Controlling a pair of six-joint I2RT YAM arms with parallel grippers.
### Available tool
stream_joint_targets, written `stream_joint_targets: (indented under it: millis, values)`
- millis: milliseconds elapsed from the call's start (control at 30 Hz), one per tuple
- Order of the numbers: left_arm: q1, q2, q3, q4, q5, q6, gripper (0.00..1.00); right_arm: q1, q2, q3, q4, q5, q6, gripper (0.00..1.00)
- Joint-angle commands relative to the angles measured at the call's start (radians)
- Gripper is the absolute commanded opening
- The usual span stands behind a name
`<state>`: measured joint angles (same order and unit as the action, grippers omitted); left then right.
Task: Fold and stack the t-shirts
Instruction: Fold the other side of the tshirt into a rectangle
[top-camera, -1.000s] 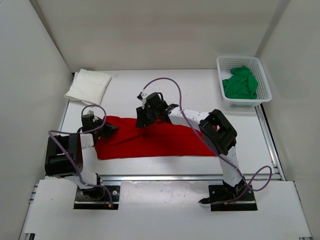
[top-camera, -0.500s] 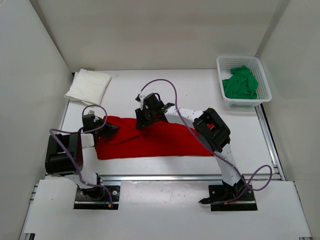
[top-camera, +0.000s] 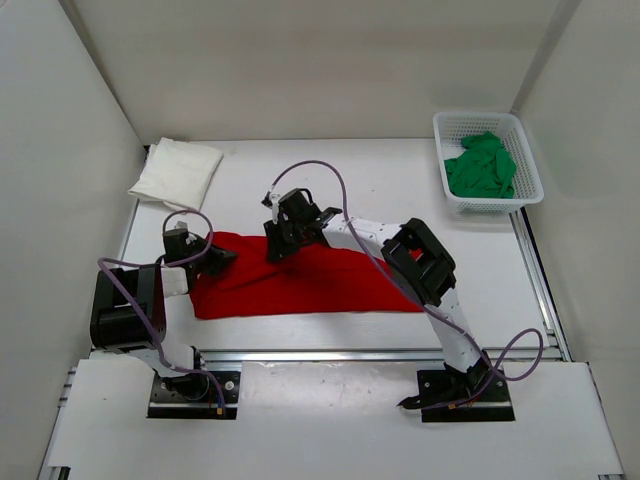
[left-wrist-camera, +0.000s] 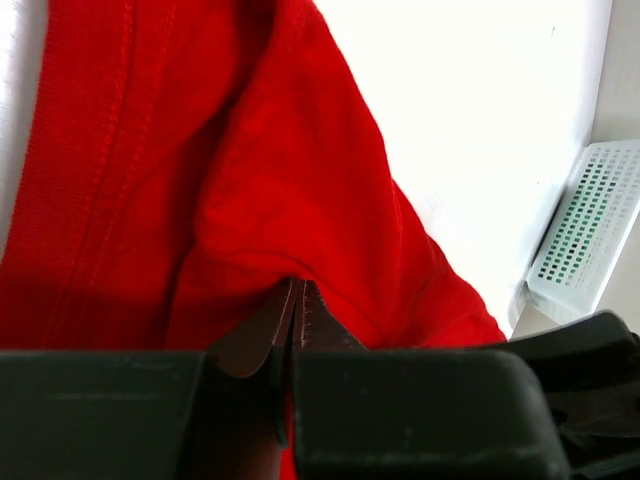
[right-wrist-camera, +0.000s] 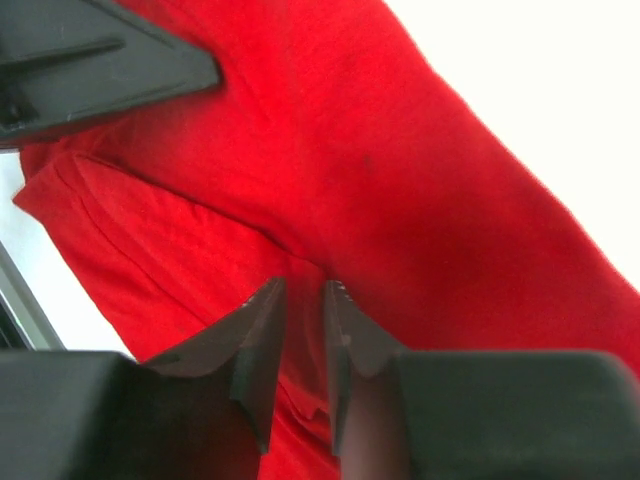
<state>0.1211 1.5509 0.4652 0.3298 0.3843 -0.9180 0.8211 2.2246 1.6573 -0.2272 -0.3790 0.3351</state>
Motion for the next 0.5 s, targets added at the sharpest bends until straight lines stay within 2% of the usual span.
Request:
stream_joint_targets:
  millis: [0,100,167,467]
  values:
    - [0.0,-0.009,-0.005,0.015,0.002,0.004,0.1,0.009,0.001,0.03,0.014,-0.012,-0.008,0.14]
    - [0.003,-0.006,-0.002,0.017,0.005,0.007,0.1,0.015,-0.022,0.018,0.015,0.0,-0.024,0.03]
    - [0.005,0.006,-0.002,0.02,0.007,-0.001,0.09,0.027,-0.078,-0.025,0.035,0.017,-0.036,0.0]
    - [0.04,0.035,0.018,0.009,0.013,-0.012,0.09,0.09,-0.33,-0.419,0.27,0.008,-0.063,0.02]
